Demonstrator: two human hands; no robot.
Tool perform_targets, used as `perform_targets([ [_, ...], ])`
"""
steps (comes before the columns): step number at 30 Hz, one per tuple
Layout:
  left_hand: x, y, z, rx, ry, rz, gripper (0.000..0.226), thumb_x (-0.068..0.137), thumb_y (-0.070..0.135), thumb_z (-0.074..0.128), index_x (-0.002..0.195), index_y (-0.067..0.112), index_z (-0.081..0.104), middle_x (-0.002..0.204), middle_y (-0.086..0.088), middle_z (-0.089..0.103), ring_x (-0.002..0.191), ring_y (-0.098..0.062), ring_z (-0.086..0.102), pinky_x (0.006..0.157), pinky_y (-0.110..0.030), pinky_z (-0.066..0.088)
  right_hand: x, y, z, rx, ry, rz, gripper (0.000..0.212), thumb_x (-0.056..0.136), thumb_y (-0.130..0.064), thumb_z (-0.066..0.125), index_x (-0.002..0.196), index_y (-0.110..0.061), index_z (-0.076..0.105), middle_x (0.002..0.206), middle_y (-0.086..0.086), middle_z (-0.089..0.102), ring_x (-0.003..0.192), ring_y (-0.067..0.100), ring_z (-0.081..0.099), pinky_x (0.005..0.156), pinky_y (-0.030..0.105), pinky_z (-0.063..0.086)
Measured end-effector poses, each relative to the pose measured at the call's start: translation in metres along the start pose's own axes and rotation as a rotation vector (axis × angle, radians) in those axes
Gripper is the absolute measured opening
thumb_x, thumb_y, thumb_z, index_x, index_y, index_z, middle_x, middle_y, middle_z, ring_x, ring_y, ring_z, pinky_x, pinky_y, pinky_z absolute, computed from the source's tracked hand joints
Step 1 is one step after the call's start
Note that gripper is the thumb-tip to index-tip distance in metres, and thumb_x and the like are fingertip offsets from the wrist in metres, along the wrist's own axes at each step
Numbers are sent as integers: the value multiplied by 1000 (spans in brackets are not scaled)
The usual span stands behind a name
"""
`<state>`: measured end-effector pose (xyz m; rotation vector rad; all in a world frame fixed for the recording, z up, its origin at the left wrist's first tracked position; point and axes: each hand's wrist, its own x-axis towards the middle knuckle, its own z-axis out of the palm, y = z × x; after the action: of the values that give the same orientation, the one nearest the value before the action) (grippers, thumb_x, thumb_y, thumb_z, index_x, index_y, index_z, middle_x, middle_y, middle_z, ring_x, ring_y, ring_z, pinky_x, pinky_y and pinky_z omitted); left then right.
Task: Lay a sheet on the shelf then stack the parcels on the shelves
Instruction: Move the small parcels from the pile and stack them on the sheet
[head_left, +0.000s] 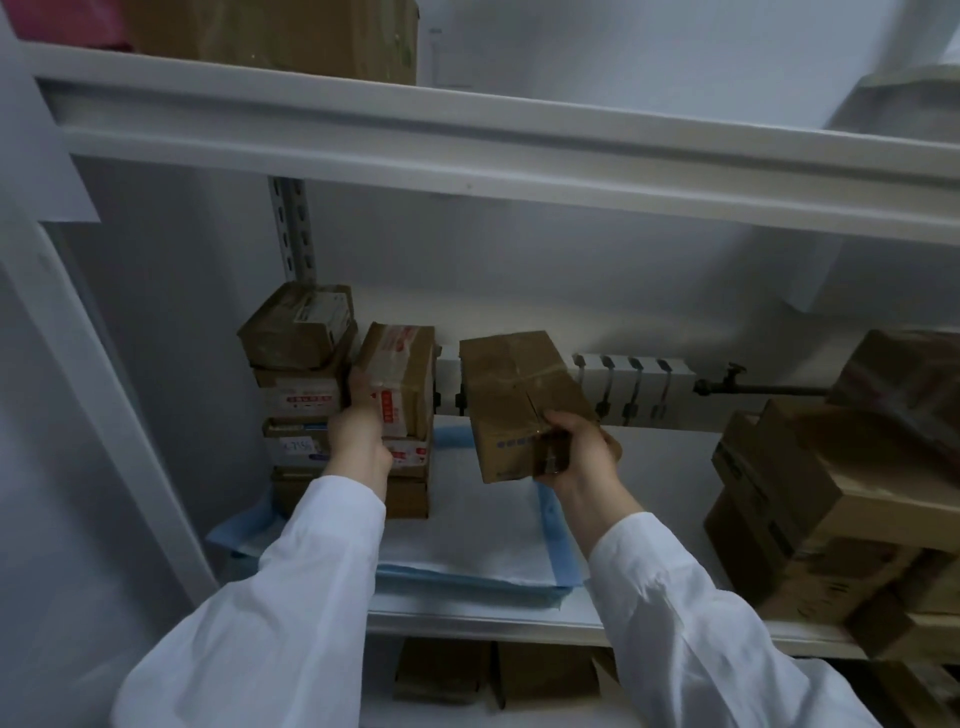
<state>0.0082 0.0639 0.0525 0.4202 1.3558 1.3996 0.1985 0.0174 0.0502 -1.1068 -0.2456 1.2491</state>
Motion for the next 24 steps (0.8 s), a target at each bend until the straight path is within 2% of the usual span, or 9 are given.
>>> perform_targets([
  [3,-1,0,-1,-158,-53,-116,28,99,37,35,114,17,48,132,-11,54,121,-32,49,106,-49,37,6,16,-4,-79,36,48,55,75,2,70,125,-4,46,114,17,62,80,32,60,60,45,51],
  [7,3,-7,-3,-158,-15,-80,37,94,44,46,120,18,50,118,-8,62,107,-28,57,97,-45,45,16,41,-6,-90,82,126,60,77,0,71,128,-3,40,122,22,57,103,43,58,74,66,49],
  [9,-1,-18,-7,-102,36,-25,39,93,42,51,122,16,50,117,-7,62,105,-25,59,96,-41,47,20,52,-6,-106,127,159,63,78,-1,71,130,-3,36,125,22,55,108,44,56,71,62,49],
  [11,-11,-32,-10,-90,48,63,42,92,41,53,126,19,47,120,-3,61,111,-22,57,102,-43,43,23,60,-6,-124,127,188,64,79,-3,70,132,-5,34,129,20,53,111,43,55,71,60,49],
  [15,-25,-59,-13,-93,59,125,37,96,15,46,133,17,41,131,-5,55,123,-24,49,109,-43,35,29,78,-5,-61,139,268,73,81,-5,70,140,-11,27,138,18,46,121,43,49,94,63,44],
  [18,-21,-75,-11,29,69,30,28,97,10,40,122,8,52,129,-18,54,121,-34,49,108,-46,35,32,91,-4,-14,98,266,73,83,-3,66,143,-16,27,141,14,44,125,41,46,97,59,44],
  [21,-10,-88,-8,124,-34,-131,20,96,8,38,86,10,54,112,-18,57,100,-31,53,99,-42,41,37,99,-4,-46,29,309,68,86,-3,62,144,-18,31,142,13,45,128,38,44,96,52,43],
  [23,-2,-97,-8,174,-81,-213,20,95,10,41,79,9,54,108,-16,58,98,-30,54,97,-40,44,39,100,-6,-122,8,335,57,89,-2,57,141,-14,39,139,15,49,128,37,45,96,49,43],
  [24,2,-103,-9,204,-98,-242,19,95,12,42,83,8,56,111,-16,59,102,-31,55,98,-41,45,39,100,-8,-157,2,345,53,90,0,55,140,-11,41,139,16,50,128,37,45,98,48,42],
])
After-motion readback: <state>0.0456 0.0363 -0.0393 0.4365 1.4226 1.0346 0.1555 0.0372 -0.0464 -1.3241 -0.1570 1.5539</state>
